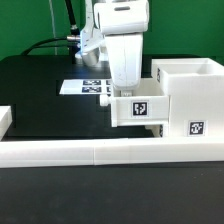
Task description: Assemble drawer
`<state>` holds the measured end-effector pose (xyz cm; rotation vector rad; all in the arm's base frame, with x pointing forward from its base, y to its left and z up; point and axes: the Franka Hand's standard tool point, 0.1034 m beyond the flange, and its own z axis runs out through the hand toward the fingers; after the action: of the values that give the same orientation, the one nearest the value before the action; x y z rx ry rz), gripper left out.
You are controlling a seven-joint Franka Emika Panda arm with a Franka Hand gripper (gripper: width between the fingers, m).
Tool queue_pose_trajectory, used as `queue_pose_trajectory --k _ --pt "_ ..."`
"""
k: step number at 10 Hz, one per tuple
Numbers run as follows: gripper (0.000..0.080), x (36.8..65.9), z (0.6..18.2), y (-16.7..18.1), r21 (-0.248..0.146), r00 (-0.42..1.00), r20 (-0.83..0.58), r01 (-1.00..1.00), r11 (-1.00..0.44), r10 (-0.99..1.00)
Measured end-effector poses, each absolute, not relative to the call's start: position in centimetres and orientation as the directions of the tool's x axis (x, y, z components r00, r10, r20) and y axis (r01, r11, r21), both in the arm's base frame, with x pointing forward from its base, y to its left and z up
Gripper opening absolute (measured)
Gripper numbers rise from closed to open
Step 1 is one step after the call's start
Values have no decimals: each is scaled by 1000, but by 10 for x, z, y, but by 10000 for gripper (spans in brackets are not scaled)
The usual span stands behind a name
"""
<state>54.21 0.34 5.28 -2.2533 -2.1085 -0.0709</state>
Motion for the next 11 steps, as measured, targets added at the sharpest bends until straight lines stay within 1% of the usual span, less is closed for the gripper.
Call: queue_pose_trajectory --k 6,11 --pt "41 543 53 2 4 26 54 1000 -27 998" --pt "41 544 53 0 12 23 51 1000 -24 998"
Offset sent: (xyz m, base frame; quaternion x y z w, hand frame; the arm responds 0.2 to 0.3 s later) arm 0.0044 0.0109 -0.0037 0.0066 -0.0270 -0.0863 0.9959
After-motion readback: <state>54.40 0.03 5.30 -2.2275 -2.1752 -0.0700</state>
